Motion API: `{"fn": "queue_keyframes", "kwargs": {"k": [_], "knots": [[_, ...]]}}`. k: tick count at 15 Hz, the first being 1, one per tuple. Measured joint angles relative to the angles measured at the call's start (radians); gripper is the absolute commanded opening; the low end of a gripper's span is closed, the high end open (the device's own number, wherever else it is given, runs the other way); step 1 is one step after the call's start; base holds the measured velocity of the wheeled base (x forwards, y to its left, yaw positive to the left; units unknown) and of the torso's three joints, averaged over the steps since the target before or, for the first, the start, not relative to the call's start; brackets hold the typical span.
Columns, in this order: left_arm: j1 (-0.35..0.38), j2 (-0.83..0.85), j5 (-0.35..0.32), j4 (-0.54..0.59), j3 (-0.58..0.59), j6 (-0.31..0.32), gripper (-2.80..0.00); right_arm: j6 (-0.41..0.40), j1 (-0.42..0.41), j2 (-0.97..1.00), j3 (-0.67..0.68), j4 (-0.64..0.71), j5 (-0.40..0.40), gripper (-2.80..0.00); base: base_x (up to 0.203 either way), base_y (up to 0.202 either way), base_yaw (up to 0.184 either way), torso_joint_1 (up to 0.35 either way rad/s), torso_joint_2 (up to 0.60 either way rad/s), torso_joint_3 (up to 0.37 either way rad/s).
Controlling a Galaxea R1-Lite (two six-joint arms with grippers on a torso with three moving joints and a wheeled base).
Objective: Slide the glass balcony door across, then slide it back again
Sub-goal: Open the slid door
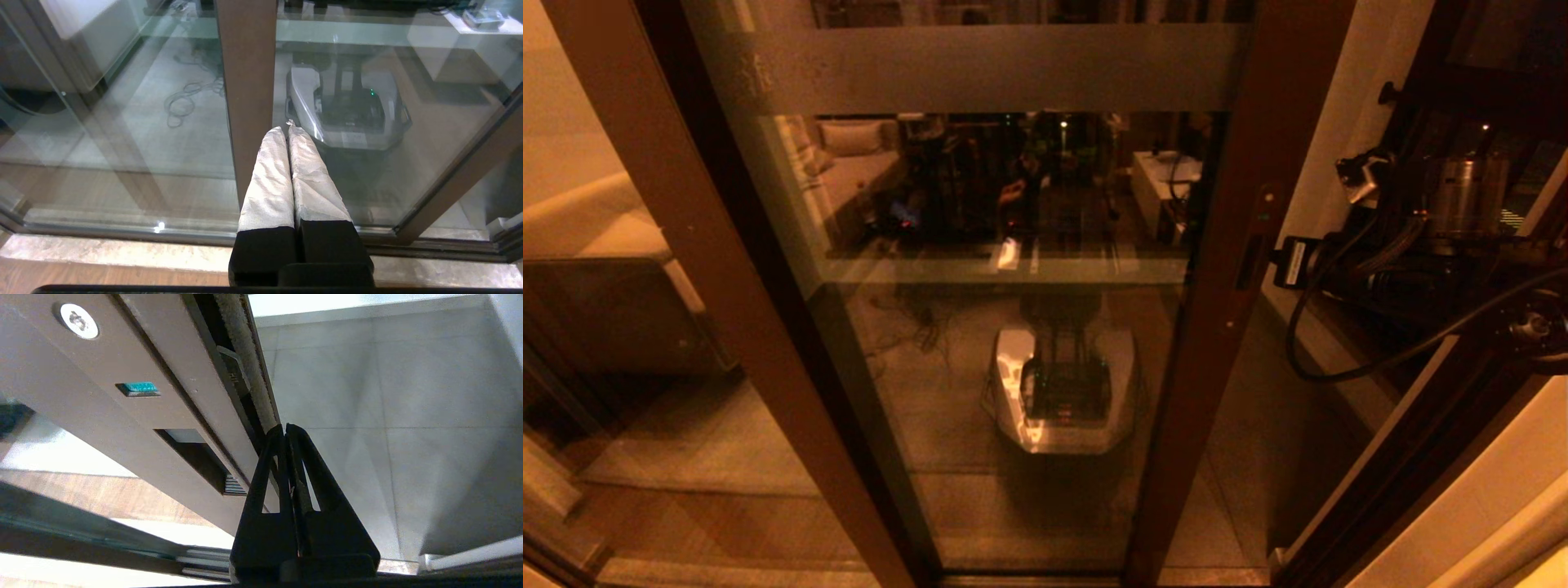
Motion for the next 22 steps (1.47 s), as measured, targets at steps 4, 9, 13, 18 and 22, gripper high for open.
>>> {"fn": "queue_keyframes", "kwargs": {"k": [4, 9, 13, 18, 22], "knots": [[0.0, 0.0, 0.0, 0.0, 0.0, 0.0, -2.8, 0.002, 0.012, 0.004, -0.003, 0.0, 0.007, -2.8, 0.0, 0.0, 0.0, 0.0, 0.0, 0.0], [0.0, 0.0, 0.0, 0.0, 0.0, 0.0, -2.8, 0.002, 0.061, 0.006, -0.006, 0.0, -0.042, -2.8, 0.0, 0.0, 0.0, 0.0, 0.0, 0.0], [0.0, 0.0, 0.0, 0.0, 0.0, 0.0, -2.8, 0.002, 0.094, 0.021, -0.009, -0.049, -0.079, -2.8, 0.0, 0.0, 0.0, 0.0, 0.0, 0.0], [0.0, 0.0, 0.0, 0.0, 0.0, 0.0, -2.8, 0.002, 0.111, 0.037, -0.016, -0.069, -0.094, -2.8, 0.0, 0.0, 0.0, 0.0, 0.0, 0.0], [0.0, 0.0, 0.0, 0.0, 0.0, 0.0, -2.8, 0.003, 0.131, 0.041, -0.021, -0.068, -0.099, -2.8, 0.0, 0.0, 0.0, 0.0, 0.0, 0.0]]}}
